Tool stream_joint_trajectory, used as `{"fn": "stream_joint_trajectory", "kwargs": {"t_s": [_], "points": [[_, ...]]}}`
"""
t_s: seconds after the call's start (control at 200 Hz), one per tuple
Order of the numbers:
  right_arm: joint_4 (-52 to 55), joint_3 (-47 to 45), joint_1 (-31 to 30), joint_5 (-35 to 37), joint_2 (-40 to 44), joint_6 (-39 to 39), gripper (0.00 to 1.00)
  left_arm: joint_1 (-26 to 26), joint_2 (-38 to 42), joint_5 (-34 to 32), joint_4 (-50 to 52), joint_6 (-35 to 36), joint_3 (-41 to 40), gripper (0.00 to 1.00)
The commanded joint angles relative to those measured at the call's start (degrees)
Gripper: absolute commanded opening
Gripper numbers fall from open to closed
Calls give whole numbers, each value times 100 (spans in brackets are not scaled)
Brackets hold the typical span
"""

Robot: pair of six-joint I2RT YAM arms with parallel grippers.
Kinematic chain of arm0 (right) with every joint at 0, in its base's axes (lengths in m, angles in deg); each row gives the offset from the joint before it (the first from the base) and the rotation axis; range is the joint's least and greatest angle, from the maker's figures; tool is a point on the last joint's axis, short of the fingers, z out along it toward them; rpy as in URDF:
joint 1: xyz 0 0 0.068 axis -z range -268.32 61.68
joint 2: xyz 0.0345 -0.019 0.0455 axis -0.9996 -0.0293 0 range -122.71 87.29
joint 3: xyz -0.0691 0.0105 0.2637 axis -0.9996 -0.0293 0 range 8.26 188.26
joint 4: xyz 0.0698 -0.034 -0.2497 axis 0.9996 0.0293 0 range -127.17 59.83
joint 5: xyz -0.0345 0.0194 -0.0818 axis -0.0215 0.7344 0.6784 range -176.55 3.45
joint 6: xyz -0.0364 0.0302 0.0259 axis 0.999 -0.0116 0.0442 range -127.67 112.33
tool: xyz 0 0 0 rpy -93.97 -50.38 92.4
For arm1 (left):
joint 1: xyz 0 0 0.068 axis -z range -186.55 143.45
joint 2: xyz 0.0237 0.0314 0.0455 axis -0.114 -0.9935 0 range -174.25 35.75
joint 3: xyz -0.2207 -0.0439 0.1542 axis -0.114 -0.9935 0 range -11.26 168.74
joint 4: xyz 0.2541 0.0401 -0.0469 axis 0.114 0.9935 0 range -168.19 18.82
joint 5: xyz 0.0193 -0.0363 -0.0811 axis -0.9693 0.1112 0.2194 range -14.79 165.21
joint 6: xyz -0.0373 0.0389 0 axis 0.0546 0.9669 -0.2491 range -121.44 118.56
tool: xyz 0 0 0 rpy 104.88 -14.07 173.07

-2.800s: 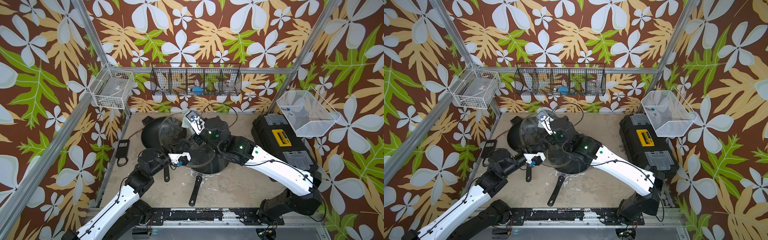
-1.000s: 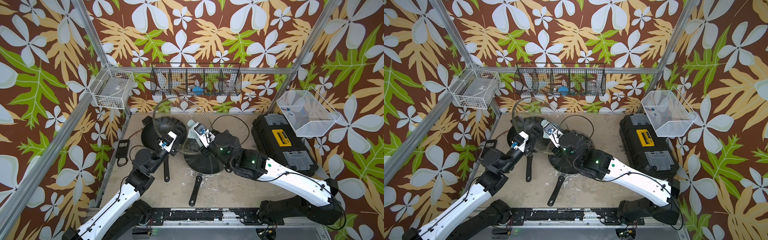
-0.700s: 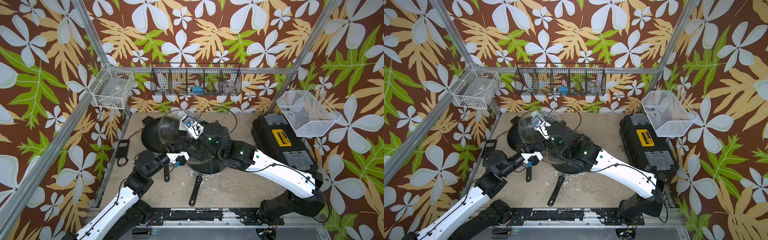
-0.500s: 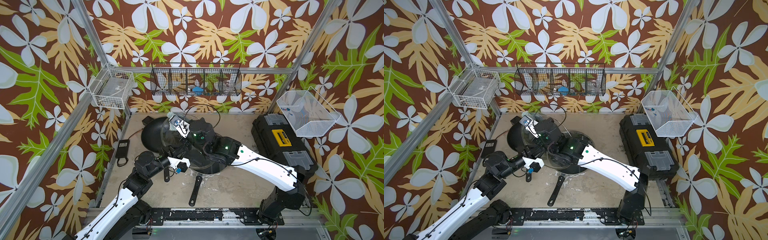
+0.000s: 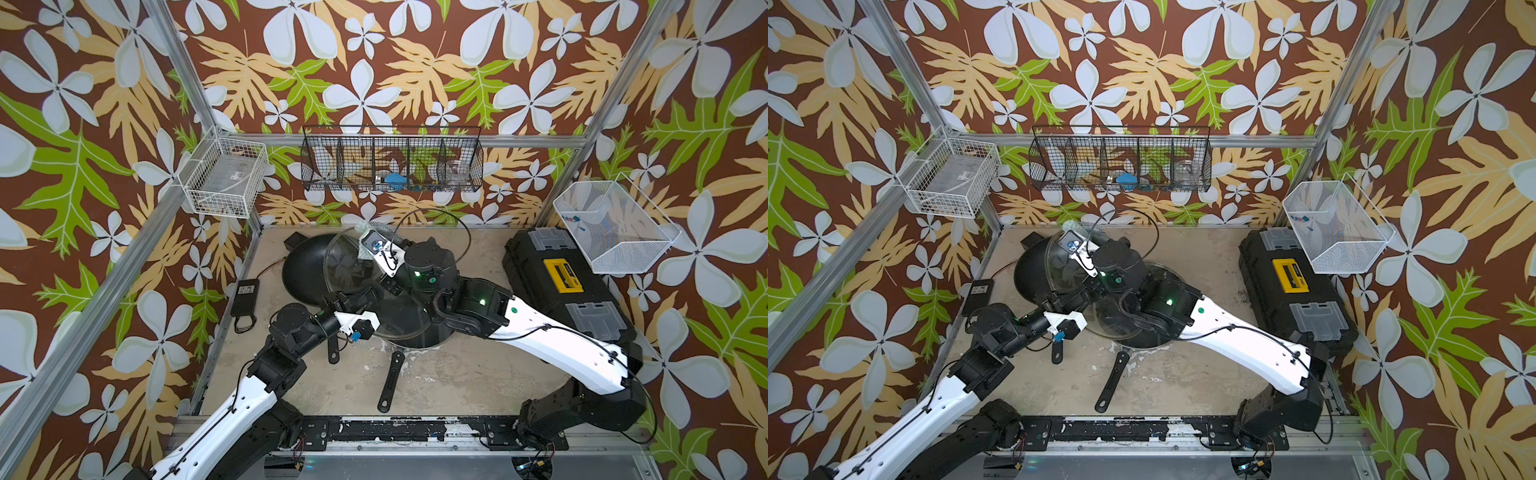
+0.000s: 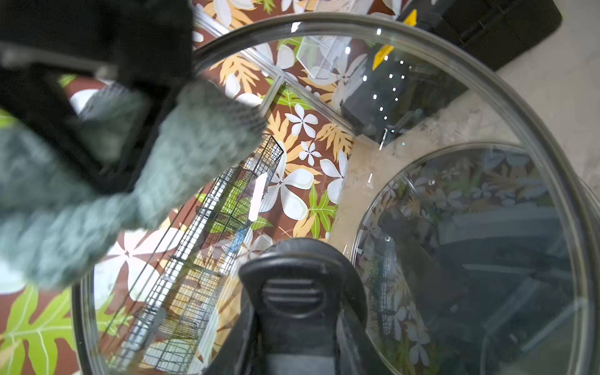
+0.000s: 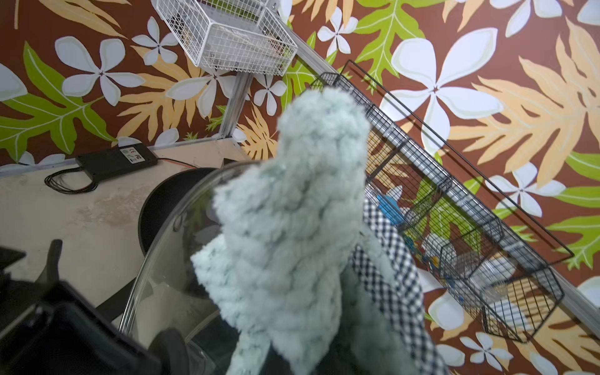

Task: Wipe the pot lid with a cloth
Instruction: Wipe the pot lid.

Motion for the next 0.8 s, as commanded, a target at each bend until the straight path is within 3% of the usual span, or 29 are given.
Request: {"fn": "stream_joint_trajectory", "kwargs": {"t_s": [0.0,0.15,0.411,0.611,0.797], "points": [[-91,-517,0,341,455,-302,0,-7,-7,-328,-1743,-2021,28,0],[-225,-1285,-66,323,968,-561,0,-9,-255,-1157,-2004,-4964,352,0],[-493,-1943,-284,176,916,-874,0,-5,-583,-1705,-2123,-8412,686,0],[-640,-1930,-316,-66,491,-995,0,-13,-678,-1736,-2584,-10456,621,0],[-665,-1767,-321,-304,176,-1097,0,-8,-722,-1666,-2484,-11347,772,0]]}}
